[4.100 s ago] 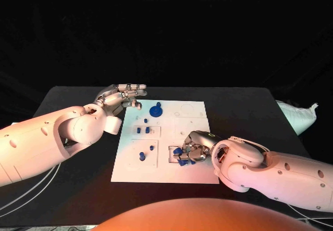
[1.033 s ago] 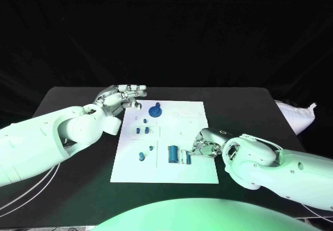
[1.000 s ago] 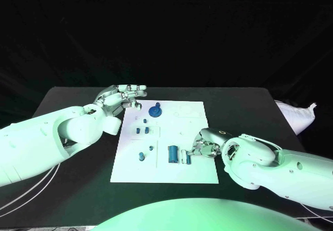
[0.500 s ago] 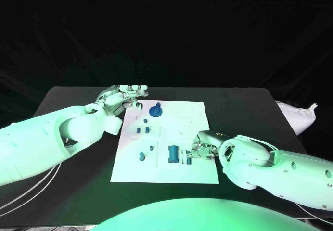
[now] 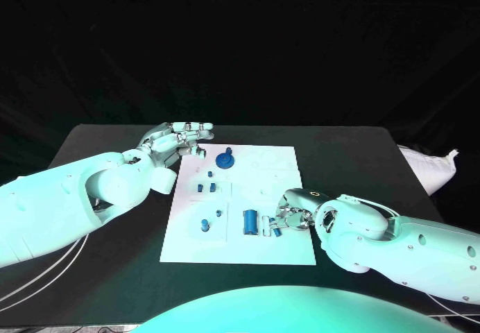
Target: Assemble the parts on the task board
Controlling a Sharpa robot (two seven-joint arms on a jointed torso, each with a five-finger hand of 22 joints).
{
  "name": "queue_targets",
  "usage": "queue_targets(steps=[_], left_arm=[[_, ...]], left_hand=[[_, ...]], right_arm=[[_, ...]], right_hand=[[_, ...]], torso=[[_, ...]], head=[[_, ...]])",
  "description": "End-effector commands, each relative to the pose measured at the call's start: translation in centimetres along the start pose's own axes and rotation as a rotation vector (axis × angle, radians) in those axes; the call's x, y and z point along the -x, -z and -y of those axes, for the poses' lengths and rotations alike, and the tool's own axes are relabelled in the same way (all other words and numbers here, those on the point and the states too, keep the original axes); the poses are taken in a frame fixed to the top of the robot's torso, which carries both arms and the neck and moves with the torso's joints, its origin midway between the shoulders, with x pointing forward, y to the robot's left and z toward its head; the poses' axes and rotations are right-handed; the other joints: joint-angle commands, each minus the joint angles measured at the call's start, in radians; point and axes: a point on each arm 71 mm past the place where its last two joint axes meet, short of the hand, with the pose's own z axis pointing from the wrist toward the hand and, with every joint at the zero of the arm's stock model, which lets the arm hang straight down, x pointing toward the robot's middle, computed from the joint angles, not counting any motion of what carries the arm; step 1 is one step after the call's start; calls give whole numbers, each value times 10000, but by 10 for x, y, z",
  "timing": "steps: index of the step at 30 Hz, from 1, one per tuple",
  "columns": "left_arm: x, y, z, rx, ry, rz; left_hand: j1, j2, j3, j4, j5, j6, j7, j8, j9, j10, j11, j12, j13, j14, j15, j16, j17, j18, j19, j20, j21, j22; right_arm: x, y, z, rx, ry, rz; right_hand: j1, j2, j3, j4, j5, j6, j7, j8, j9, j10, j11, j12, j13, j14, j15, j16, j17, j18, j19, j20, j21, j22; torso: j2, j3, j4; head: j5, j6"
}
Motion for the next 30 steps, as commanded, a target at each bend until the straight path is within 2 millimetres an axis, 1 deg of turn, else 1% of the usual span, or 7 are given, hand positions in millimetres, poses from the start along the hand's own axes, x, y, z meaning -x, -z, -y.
queue_targets(steps=[1, 4, 7, 16, 18, 22, 30], left_arm=[[-3, 0, 0, 18, 225, -234], [-2, 0, 0, 33, 272, -229], [-2, 0, 0, 41, 279, -240], [-2, 0, 0, 58, 265, -235], [-2, 0, 0, 70, 264, -237], [-1, 0, 0, 87, 262, -233], [-2, 0, 0, 111, 252, -262]], left_hand=[[-22, 76, -57, -14, 61, -72, 23, 29, 7, -93, -4, 14, -5, -15, -76, 34, -10, 103, -57, -12, -69, -11], [-26, 75, -59, -12, 60, -74, 24, 31, 7, -96, -3, 17, -5, -16, -75, 35, -11, 102, -57, -12, -70, -12], [-26, 75, -59, -12, 60, -74, 24, 31, 7, -96, -3, 17, -5, -16, -75, 35, -11, 102, -57, -12, -70, -12], [-26, 75, -59, -12, 60, -74, 24, 31, 7, -96, -3, 17, -5, -16, -75, 35, -11, 102, -57, -12, -70, -12], [-31, 74, -64, -11, 61, -84, 26, 34, 6, -111, 0, 24, -7, -20, -73, 38, -15, 102, -58, -10, -73, -15], [-31, 74, -64, -11, 61, -85, 26, 34, 6, -112, 0, 24, -7, -20, -73, 38, -15, 102, -58, -10, -73, -15], [-31, 74, -64, -11, 61, -85, 26, 34, 6, -112, 0, 24, -7, -20, -73, 38, -15, 102, -58, -10, -73, -15]], right_arm=[[-2, 0, 0, 5, 365, -109], [-2, 0, 0, -1, 403, -55], [-1, 0, 1, -6, 512, 22], [3, 2, 5, 30, 1202, 363], [4, 3, 6, 66, 1505, 436], [5, 4, 7, 156, 2047, 530], [5, 5, 6, 312, 2989, 609]], right_hand=[[110, -1, 78, -26, 53, 75, -28, -14, 16, 40, -38, -44, 8, 636, -48, 32, 402, -69, 3, -12, 28, 16], [227, 28, 178, -101, -6, 99, -51, -25, 20, 39, -61, -53, 8, 639, -72, 39, 417, -70, 7, -31, 34, 30], [414, 91, 405, -231, -568, 126, -69, -59, 23, 37, -83, -78, 6, 639, -98, 41, 425, -73, 9, -64, 33, 35], [556, -34, 585, -404, -773, 130, -63, -109, 22, 6, -82, -154, -26, 634, -100, 24, 406, -72, 0, -72, 18, 19], [494, -148, 566, -404, -867, 117, -35, -133, 17, -27, -59, -216, -61, 624, -84, -4, 366, -67, -18, -64, -8, -18], [369, -385, 524, -386, -1013, 64, 23, -198, -2, -111, -12, -380, -159, 610, -48, -39, 321, -56, -54, -41, -58, -85], [163, -826, 535, -300, -1085, -113, 149, -361, -52, -362, 95, -869, -468, 591, 39, -72, 307, -34, -128, 20, -154, -205]], torso=[[-4, 1, -3], [-2, 2, -7], [-4, 1, -5], [-4, 5, -11], [-2, 5, -3], [-3, 5, -17], [0, 2, -4]], head=[[10, 2], [2, 2], [-5, 2], [-14, 2], [-35, 2], [-42, 2], [-83, 2]])
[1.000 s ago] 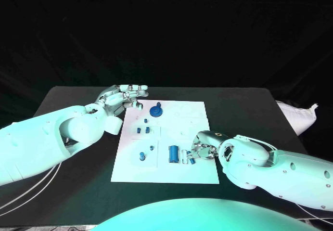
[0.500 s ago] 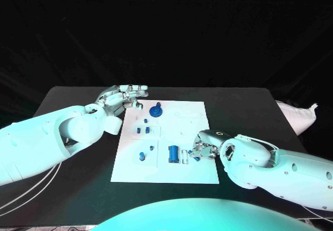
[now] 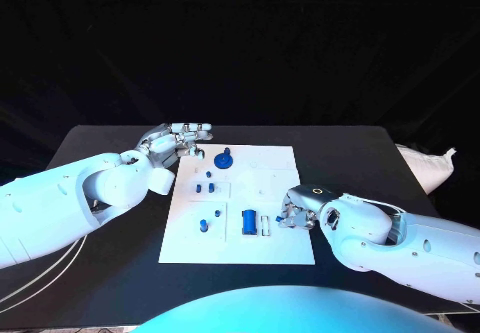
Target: Assemble the parts on the task board
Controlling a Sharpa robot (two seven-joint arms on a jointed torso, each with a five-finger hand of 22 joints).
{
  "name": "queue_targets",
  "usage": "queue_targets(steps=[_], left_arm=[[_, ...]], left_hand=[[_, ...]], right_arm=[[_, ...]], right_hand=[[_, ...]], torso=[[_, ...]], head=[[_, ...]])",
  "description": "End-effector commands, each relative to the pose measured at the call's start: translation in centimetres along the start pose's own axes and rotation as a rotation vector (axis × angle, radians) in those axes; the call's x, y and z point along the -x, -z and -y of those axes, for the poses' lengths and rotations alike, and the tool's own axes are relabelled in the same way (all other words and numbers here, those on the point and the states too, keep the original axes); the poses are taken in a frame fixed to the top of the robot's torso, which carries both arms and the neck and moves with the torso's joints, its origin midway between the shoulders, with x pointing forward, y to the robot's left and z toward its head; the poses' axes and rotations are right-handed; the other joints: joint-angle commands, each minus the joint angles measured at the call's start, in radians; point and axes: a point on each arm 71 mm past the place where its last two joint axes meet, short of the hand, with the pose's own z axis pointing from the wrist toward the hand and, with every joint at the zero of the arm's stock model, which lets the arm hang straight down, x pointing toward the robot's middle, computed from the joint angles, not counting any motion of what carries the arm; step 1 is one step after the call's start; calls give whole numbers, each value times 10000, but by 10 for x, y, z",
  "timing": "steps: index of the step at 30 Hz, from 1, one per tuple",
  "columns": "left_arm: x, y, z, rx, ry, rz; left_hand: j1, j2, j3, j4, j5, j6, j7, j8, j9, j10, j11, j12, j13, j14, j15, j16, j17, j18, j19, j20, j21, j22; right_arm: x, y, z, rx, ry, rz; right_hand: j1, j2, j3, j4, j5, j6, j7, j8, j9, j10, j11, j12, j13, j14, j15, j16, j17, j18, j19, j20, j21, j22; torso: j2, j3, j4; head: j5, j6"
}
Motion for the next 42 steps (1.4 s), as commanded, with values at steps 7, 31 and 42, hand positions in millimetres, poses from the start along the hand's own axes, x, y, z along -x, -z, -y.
queue_targets(steps=[7, 31, 42], left_arm=[[-3, 0, 0, -1, 55, -235], [-2, 0, 0, 17, -9, -254], [-2, 0, 0, 15, -26, -258]], left_hand=[[-49, 74, -75, -1, 60, -62, -6, 39, 5, -62, 4, 34, -11, -22, -70, 42, -22, 103, -59, -5, -44, -21], [-58, 72, -82, 3, 61, -86, -1, 42, 3, -97, 10, 42, -16, -29, -65, 46, -28, 102, -62, -1, -51, -28], [-51, 75, -80, -2, 64, -96, 0, 46, 2, -112, 12, 48, -18, -34, -64, 48, -32, 103, -63, 1, -54, -31]], right_arm=[[-2, 1, -3, 300, 1854, -75], [-13, 3, -5, 337, 2456, -353], [-8, 5, -9, 402, 1127, 360]], right_hand=[[-99, -425, 156, 121, -67, -141, 134, -149, -43, -265, 62, -442, -286, 608, 135, -119, 277, -13, -126, 59, -127, -135], [971, 238, 2100, -570, 446, 254, -30, -151, -24, -149, -98, -379, -290, 655, 17, -41, 471, -61, 1, -21, 25, 138], [-215, -259, 3751, -307, 655, 151, 1, -331, 9, -43, -64, -371, -306, 670, 39, -24, 551, -62, 8, -15, 30, 159]], torso=[[-5, -10, 24], [-10, -5, 18], [-1, -1, 20]], head=[[-59, 2], [-18, 2], [11, 2]])
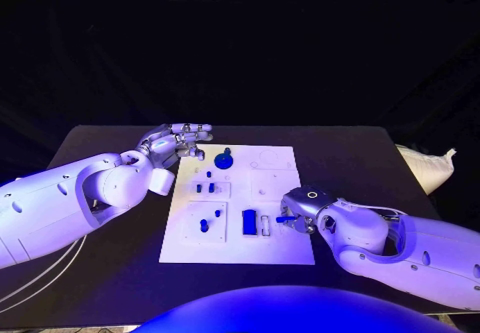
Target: Assemble the parts on the task board
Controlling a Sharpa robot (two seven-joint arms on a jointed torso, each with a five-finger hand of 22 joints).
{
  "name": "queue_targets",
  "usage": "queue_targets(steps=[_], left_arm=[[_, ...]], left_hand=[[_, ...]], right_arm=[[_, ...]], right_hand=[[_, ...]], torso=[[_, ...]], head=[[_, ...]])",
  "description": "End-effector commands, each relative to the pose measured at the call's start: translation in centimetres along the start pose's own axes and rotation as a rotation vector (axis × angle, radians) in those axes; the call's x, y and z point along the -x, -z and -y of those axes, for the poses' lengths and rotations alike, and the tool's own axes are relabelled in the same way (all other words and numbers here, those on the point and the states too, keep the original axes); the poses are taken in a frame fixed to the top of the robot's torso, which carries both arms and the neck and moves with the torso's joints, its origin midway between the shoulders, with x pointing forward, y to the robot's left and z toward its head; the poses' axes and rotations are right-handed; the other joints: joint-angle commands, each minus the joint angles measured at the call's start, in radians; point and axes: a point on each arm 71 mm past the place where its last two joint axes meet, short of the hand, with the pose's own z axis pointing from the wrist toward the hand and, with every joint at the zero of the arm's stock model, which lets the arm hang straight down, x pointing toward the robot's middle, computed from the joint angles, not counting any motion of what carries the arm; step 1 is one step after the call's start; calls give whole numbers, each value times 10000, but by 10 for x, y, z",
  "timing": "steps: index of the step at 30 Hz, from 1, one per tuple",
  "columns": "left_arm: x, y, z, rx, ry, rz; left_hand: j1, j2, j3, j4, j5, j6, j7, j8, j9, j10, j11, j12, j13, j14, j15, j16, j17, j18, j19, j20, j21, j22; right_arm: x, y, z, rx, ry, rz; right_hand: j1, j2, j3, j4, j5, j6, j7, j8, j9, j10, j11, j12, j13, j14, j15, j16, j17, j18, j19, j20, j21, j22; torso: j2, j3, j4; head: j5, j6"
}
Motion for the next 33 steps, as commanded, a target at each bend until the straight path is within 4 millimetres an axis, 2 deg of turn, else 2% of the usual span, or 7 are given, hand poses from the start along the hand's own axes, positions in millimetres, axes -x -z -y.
queue_targets(steps=[1, 6, 11, 21, 25, 29, 33], left_arm=[[-2, 0, 1, -47, 2, -206], [-2, 0, 1, -46, 0, -204], [-2, 0, 1, -43, -1, -202], [-2, 0, 1, -18, 3, -220], [-2, 0, 1, -11, 3, -225], [-2, 0, 0, -8, 3, -227], [-3, 0, 0, -4, 5, -237]], left_hand=[[-51, 75, -80, -2, 64, -97, 1, 45, 2, -77, -25, 48, -9, -20, -78, 49, -9, 101, -63, 1, -55, -9], [-51, 75, -80, -2, 64, -97, 1, 45, 2, -77, -25, 48, -9, -20, -78, 49, -9, 101, -63, 1, -55, -9], [-51, 75, -80, -2, 64, -97, 1, 45, 2, -77, -25, 48, -9, -20, -78, 49, -9, 101, -63, 1, -55, -9], [-45, 81, -78, -5, 65, -106, 3, 50, 2, -89, -23, 57, -11, -25, -76, 51, -12, 102, -65, 2, -58, -12], [-45, 81, -78, -5, 65, -106, 3, 50, 2, -89, -23, 57, -11, -25, -76, 51, -12, 102, -65, 2, -58, -12], [-45, 81, -78, -5, 65, -106, 3, 50, 2, -89, -23, 57, -11, -25, -76, 51, -12, 102, -65, 2, -58, -12], [-45, 81, -78, -5, 65, -106, 3, 50, 2, -89, -23, 57, -11, -25, -76, 51, -12, 102, -65, 2, -58, -12]], right_arm=[[-3, 1, 0, -151, -736, 215], [3, 5, -2, -183, -1754, 751], [4, 7, -1, -373, -2996, 629], [-2, 8, -1, -836, -4956, -303], [-5, 8, -2, -931, -5286, -758], [-9, 7, -2, -1001, -5493, -1205], [-10, 6, -2, -1036, -5593, -1372]], right_hand=[[-459, -168, 484, -78, -33, 33, -42, -46, 102, 94, 18, 52, 50, 669, -40, 46, 575, -63, 21, -7, 32, 29], [-855, -432, 923, 66, 46, 130, -74, -44, 140, 156, -12, 96, 73, 684, -65, 77, 632, -72, 51, -27, 69, 86], [-1098, -685, 1363, 105, 359, 137, -60, -89, 162, 127, -3, -5, 14, 666, -59, 15, 565, -59, 22, -29, 17, 15], [-1406, -830, 1677, 198, 656, 150, -45, -130, 190, 178, 10, 51, 59, 672, -51, 16, 584, -59, 26, -22, 14, 17], [-1601, -903, 1741, 252, 1005, 193, -55, -127, 219, 232, 3, 121, 108, 681, -54, 33, 615, -65, 44, -24, 36, 54], [-1793, -945, 1724, 294, 1466, 288, -92, -88, 272, 330, -27, 260, 203, 703, -77, 92, 701, -77, 75, -40, 79, 120], [-2005, -933, 1636, 395, 1658, 363, -116, -54, 317, 397, -45, 348, 266, 712, -91, 120, 743, -88, 99, -45, 114, 175]], torso=[[4, 2, 2], [7, 1, 3], [2, -7, 4], [-1, -12, 17], [2, -14, 30], [0, -20, 12], [6, -13, 3]], head=[[21, 2], [25, 2], [27, 2], [48, 2], [46, 2], [60, 2], [60, 2]])
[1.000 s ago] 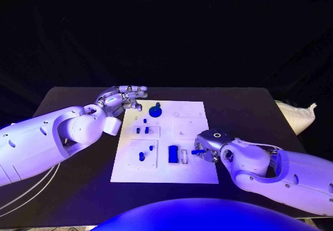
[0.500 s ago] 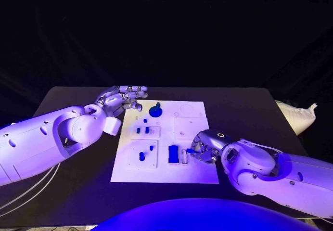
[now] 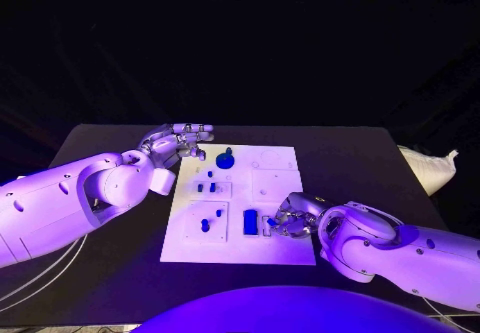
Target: Assemble the parts on the task board
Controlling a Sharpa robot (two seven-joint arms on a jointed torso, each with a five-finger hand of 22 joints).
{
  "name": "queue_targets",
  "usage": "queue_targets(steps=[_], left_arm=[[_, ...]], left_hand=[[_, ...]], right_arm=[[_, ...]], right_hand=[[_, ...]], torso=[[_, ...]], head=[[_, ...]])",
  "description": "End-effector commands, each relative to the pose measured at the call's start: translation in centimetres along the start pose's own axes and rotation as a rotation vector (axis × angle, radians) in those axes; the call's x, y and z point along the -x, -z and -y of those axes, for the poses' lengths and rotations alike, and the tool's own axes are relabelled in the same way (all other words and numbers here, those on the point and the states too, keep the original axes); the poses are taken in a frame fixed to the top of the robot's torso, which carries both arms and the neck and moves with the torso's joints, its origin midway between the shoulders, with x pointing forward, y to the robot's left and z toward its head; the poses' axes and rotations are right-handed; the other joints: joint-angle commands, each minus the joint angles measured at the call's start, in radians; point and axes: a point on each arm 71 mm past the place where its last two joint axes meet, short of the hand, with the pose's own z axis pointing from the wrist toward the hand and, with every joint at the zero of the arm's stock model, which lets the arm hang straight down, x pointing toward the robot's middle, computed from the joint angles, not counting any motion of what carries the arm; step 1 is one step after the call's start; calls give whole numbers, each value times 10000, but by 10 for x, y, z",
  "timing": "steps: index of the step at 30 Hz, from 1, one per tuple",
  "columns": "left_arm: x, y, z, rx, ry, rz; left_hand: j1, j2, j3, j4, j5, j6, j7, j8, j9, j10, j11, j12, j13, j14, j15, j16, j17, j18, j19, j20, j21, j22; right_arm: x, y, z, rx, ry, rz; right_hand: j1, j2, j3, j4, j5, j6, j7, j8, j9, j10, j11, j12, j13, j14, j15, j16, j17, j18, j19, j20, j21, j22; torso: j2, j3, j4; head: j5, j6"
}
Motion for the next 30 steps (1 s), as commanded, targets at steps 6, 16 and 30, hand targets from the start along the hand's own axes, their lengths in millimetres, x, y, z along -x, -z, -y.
queue_targets(steps=[6, 16, 30], left_arm=[[-4, 0, 0, -25, 24, -236], [-4, 0, 0, 7, 29, -275], [-4, 0, 1, -27, -22, -275]], left_hand=[[-45, 81, -78, -5, 65, -68, -33, 50, 2, -54, 14, 57, -12, -23, -79, 51, -14, 103, -65, 2, -59, -14], [-45, 81, -78, -5, 65, -68, -33, 50, 2, -54, 14, 57, -12, -23, -79, 51, -14, 103, -65, 2, -59, -14], [-52, 82, -87, -3, 64, -82, -29, 63, 3, -73, 18, 80, -13, -30, -74, 57, -22, 103, -66, 7, -66, -20]], right_arm=[[-5, -2, 0, -310, -494, -612], [-4, -6, -2, -341, -720, -551], [-2, -11, -5, -331, -935, -492]], right_hand=[[-554, -5, -295, 320, 66, 254, -130, 127, 334, 182, -18, 180, 113, 725, -107, 93, 787, -98, 89, -19, 98, 85], [-825, 20, -537, 502, 112, 337, -163, 156, 381, 270, -43, 352, 247, 742, -126, 156, 879, -114, 124, -33, 154, 177], [-885, 44, -613, 547, 182, 373, -183, 170, 403, 314, -60, 448, 321, 750, -139, 183, 917, -121, 140, -42, 179, 215]], torso=[[0, 1, -9], [6, 8, -14], [8, 11, -6]], head=[[-10, 1], [1, 1], [38, 1]])
